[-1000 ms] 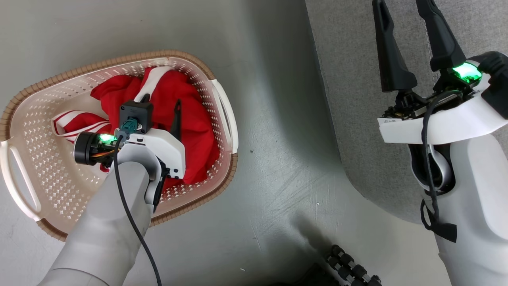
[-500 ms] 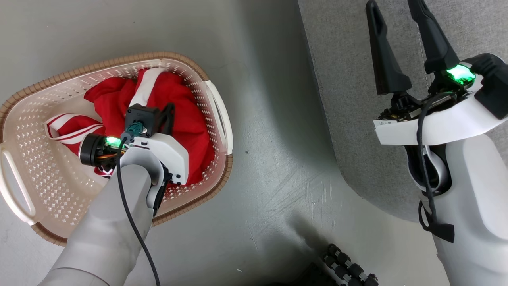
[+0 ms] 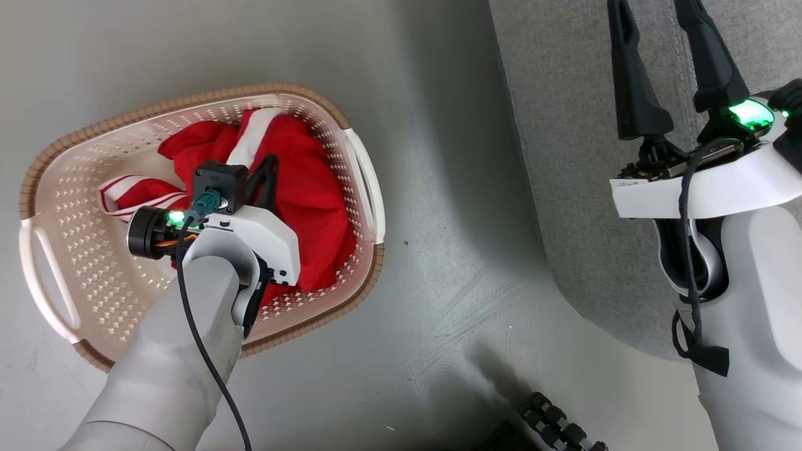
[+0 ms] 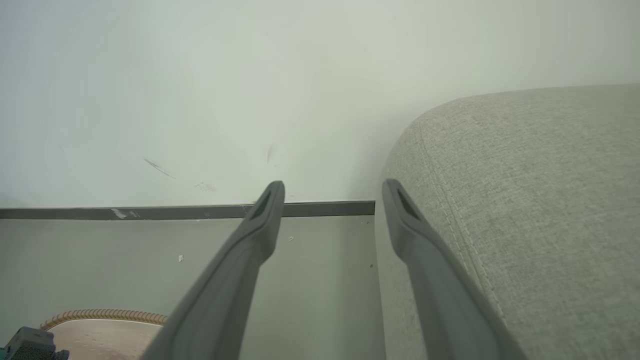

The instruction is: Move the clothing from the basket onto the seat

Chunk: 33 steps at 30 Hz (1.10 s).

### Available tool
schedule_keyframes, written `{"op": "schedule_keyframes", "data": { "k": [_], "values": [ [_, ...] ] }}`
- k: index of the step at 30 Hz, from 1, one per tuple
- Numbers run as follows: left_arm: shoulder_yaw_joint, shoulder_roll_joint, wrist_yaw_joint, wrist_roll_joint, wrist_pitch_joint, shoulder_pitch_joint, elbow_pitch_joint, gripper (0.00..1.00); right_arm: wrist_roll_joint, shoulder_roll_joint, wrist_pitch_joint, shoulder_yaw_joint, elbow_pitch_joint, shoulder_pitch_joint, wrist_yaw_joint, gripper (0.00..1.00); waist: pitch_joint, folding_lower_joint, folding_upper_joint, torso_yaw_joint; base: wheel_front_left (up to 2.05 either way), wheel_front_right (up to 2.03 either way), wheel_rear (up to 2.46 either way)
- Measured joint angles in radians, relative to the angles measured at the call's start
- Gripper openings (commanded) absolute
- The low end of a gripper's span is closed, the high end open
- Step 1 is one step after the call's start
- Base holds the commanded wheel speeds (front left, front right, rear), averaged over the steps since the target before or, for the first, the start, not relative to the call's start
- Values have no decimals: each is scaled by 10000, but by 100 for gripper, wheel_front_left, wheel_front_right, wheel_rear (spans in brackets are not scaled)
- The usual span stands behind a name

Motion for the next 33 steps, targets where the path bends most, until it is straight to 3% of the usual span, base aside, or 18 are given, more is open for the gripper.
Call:
{"op": "schedule_keyframes", "data": {
  "k": [9, 15, 19, 23, 26, 28, 33],
  "values": [
    [201, 77, 15, 263, -84, 14, -732, 0, -274, -2, 0, -324, 84, 1, 0, 100, -223, 0, 0, 415, 0, 0, 0],
    [786, 495, 209, 617, -86, 51, -2230, 0, -474, -2, 0, -412, 136, 8, 0, 100, -440, 0, 0, 714, 0, 0, 0],
    [1267, 608, 378, 685, -96, 298, -3106, 34, -610, -4, 0, -454, 173, 15, 0, 100, -626, 0, 0, 899, 0, 0, 0],
    [1685, 723, 543, 800, -98, 782, -3845, 52, -800, -4, 0, -497, 222, 30, 0, 100, -843, 0, 0, 1064, 0, 0, 0],
    [1946, 844, 644, 915, -100, 1068, -4360, 88, -880, -8, 0, -545, 320, 60, 0, 100, -1025, 0, 0, 1180, 0, 0, 0],
    [2107, 892, 704, 978, -100, 1281, -4679, 100, -955, -8, 0, -564, 405, 75, 0, 100, -1154, 0, 0, 1254, 0, 0, 0],
    [2506, 986, 832, 1106, -104, 1868, -5346, 100, -1078, -10, 0, -606, 495, 442, 0, 100, -1499, 0, 0, 1423, 0, 0, 0]
  ]
}}
